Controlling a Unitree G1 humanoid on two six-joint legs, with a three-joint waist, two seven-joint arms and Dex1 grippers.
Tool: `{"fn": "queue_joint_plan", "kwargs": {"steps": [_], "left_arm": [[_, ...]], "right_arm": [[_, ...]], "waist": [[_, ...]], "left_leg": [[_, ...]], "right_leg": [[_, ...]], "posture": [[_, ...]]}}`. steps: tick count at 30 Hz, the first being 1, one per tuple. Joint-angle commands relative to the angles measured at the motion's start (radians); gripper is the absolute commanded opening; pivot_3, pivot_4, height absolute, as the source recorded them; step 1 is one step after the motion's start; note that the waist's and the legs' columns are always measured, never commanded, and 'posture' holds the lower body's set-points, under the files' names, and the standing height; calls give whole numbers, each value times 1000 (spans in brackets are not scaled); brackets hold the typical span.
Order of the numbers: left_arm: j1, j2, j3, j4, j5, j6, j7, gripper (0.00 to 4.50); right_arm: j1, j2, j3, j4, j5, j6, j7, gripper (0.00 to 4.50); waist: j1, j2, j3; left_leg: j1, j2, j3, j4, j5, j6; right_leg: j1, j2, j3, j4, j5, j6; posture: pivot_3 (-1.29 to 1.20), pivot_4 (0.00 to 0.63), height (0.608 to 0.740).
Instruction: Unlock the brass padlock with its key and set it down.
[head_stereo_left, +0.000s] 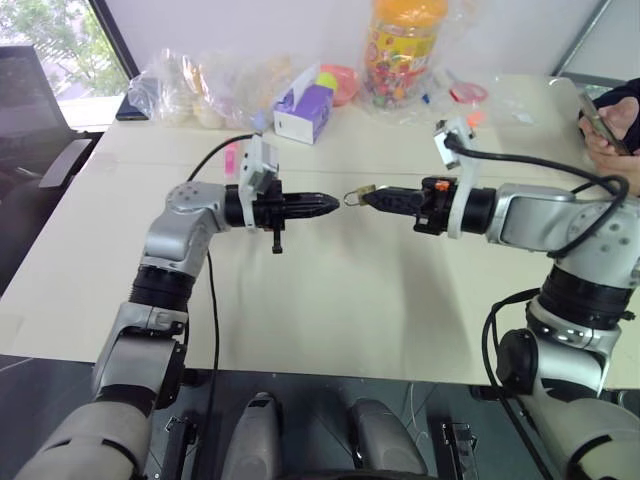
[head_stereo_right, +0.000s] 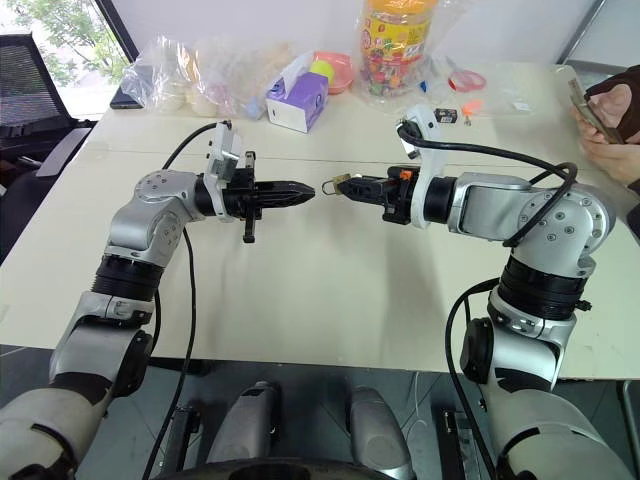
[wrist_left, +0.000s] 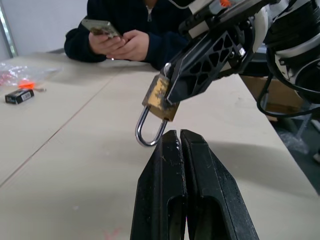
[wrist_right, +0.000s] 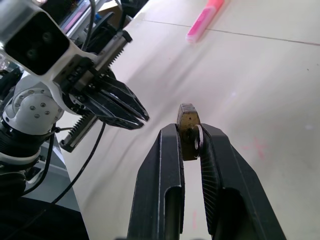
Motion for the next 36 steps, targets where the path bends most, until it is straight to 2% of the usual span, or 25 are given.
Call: {"fn": "queue_joint_plan", "kwargs": {"steps": [1,11,21,28,36], "left_arm": [[-15,-20,18,14,10,-29,22,51],[-66,-90,42,114,16,-54,74,51],[-111,-111,106,140,-34,33,96,51],[-69,-70,73,150,49,-43,78,51],[-61,-18,96,224,116,-170,128,51]], "right_arm": [[-38,6,-29,-17,51,7,-10,0],[-34,26,-40,-37,185,7,-89,0],[2,5,-25,-45,274,-4,-167,0],[64,-21,-11,-6,229,-34,-186,0],[157,32,-34,153,156,-135,-196,0]], "waist": [[1,0,0],[0,0,0],[0,0,0],[0,0,0],[0,0,0]], "left_leg": [[0,0,0,0,0,0],[0,0,0,-1,0,0],[0,0,0,-2,0,0],[0,0,0,-4,0,0],[0,0,1,-4,1,-1]], "right_leg": [[0,0,0,0,0,0],[0,0,0,-1,0,0],[-1,0,0,-1,0,0],[-1,0,0,-2,0,0],[-1,0,0,-2,0,0]], "posture": [[0,150,740],[0,150,740],[0,150,740],[0,150,740],[0,150,740]]}}
